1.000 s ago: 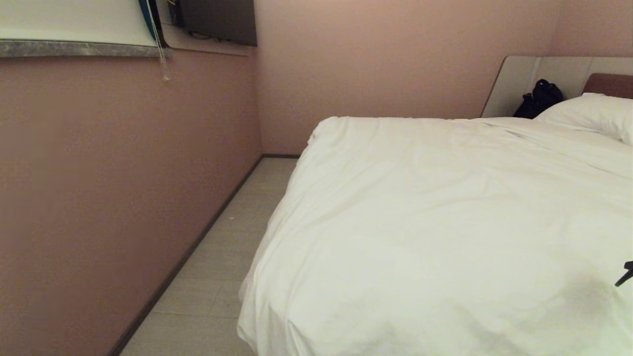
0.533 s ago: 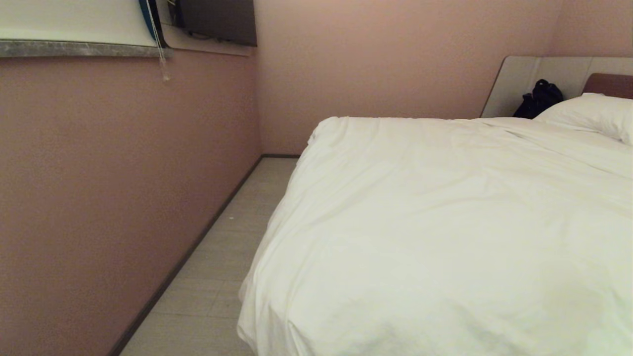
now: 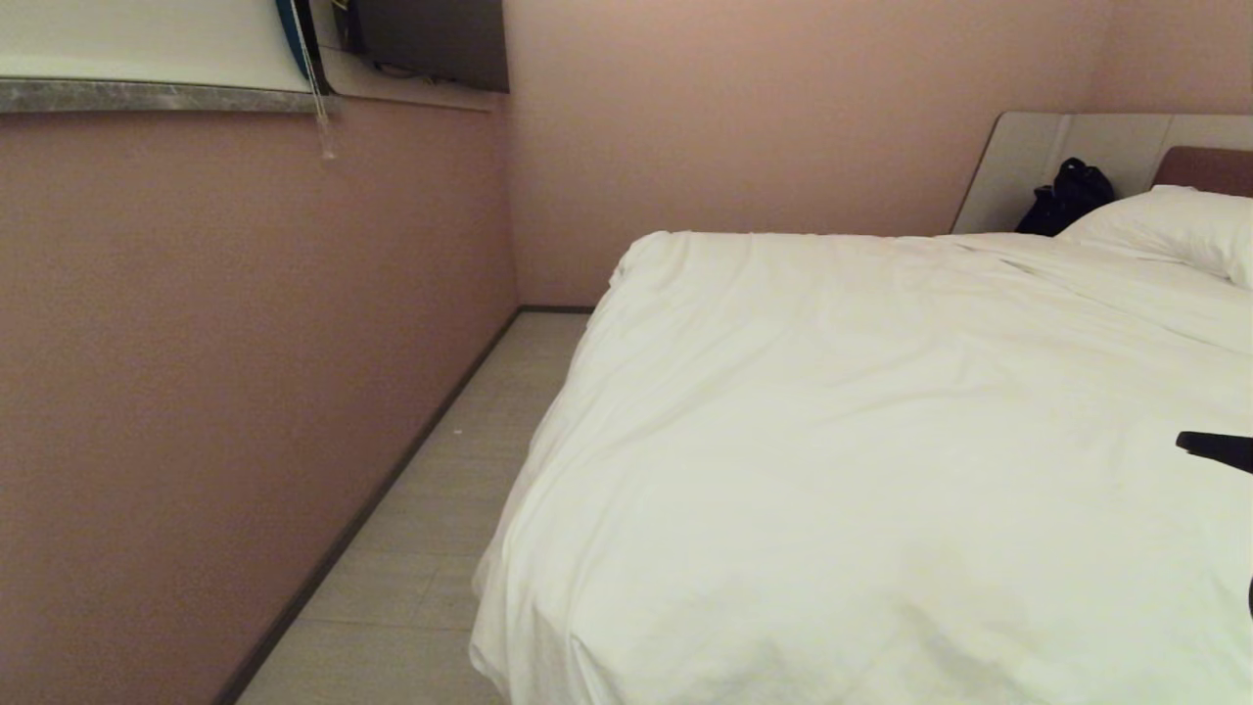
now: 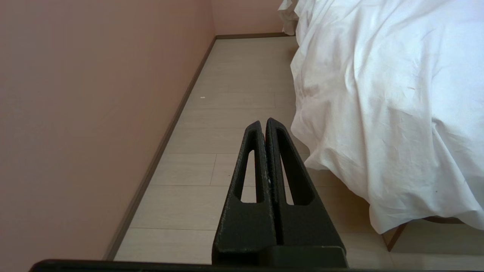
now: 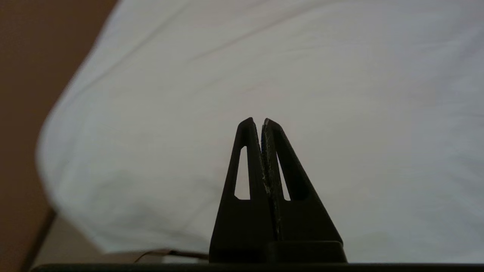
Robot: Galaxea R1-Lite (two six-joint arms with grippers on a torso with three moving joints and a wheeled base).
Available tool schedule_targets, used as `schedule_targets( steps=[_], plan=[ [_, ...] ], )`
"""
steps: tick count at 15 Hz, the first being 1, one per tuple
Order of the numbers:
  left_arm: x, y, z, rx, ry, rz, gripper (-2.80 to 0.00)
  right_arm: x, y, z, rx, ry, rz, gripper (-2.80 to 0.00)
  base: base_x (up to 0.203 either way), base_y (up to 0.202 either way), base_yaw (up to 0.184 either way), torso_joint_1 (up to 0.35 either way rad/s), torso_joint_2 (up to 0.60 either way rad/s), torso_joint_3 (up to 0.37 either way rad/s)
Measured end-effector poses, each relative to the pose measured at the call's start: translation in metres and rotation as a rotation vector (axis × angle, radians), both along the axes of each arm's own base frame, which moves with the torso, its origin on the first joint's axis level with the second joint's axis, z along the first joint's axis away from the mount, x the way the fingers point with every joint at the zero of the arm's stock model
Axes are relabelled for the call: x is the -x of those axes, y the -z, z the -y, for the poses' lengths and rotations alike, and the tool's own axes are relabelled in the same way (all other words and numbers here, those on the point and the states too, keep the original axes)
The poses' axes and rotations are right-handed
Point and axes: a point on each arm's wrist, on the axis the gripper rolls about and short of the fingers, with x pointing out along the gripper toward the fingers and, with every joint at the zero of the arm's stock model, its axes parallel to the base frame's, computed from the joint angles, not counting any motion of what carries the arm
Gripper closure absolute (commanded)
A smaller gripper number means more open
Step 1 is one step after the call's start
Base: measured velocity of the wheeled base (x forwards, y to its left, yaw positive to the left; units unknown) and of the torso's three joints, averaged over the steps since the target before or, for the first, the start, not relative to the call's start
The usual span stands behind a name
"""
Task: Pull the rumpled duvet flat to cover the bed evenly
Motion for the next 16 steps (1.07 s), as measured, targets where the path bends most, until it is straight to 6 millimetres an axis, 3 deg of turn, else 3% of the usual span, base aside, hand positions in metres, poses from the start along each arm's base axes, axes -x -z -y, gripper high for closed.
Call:
schedule_targets(
  steps=[4,7,10,16],
  plan=[
    [0.0,0.0,0.0,0.001,0.0,0.0,0.0,0.045,-0.007,-0.022,-0.08,-0.054,0.034,0.0,0.0,0.0,0.0,0.0,0.0,0.0],
    [0.0,0.0,0.0,0.0,0.0,0.0,0.0,0.083,-0.001,-0.031,-0.095,-0.08,0.074,0.0,0.0,0.0,0.0,0.0,0.0,0.0],
    [0.0,0.0,0.0,-0.004,-0.002,-0.001,0.0,0.113,0.024,-0.038,-0.088,-0.141,0.068,0.0,0.0,0.0,0.0,0.0,0.0,0.0],
    [0.0,0.0,0.0,0.0,0.0,-0.001,0.0,0.146,0.057,-0.045,-0.035,-0.336,0.06,0.0,0.0,0.0,0.0,0.0,0.0,0.0]
  ],
)
